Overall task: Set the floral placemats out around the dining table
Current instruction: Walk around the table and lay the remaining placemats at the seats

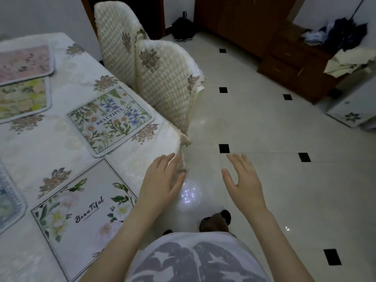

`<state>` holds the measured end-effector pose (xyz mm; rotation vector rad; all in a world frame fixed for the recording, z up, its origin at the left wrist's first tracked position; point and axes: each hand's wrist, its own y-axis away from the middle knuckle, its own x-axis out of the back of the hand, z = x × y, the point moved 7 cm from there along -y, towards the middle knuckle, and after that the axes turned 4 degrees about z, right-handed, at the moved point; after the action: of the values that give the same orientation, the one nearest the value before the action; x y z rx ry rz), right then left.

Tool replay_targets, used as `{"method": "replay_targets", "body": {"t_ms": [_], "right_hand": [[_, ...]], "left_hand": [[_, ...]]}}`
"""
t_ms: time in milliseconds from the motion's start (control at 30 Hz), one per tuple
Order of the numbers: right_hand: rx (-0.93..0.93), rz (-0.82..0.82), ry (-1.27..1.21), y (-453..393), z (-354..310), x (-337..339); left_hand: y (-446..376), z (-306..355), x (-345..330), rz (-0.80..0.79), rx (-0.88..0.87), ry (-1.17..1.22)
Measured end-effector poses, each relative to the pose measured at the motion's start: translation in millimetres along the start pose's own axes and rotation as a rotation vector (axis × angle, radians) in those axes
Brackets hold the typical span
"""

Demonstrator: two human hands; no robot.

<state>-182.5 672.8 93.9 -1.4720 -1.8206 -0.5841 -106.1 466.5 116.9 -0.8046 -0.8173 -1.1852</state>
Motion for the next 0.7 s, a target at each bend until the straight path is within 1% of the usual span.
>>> {"method": "replay_targets", "body": {"t_ms": [67, 167, 333, 500, 600, 700], "right_hand": [[-0.007, 0.026, -0.003, -18, 16, 17], [-0.01, 0.056, -0.006, -47, 49, 47], [-0.024, 0.054, 0.017, -96, 114, 98], [-0.029, 0.055, 0.042, -136, 166, 144], [-0.014, 0.057, 0.062, -160, 184, 159], [-0.005, 0.051, 0.064, -190, 195, 165]], "left_hand": [[-25, 22, -3, 0.024, -0.032, 0.003], [-66, 56, -19, 0.019, -0.057, -0.001], [-123, 119, -68, 0.057, -0.02, 0.017], [-165, 186, -116, 0.005, -0.039, 0.041], [-191, 205, -127, 0.003, -0.057, 0.018], [-224, 212, -127, 0.035, -0.043, 0.006]]}}
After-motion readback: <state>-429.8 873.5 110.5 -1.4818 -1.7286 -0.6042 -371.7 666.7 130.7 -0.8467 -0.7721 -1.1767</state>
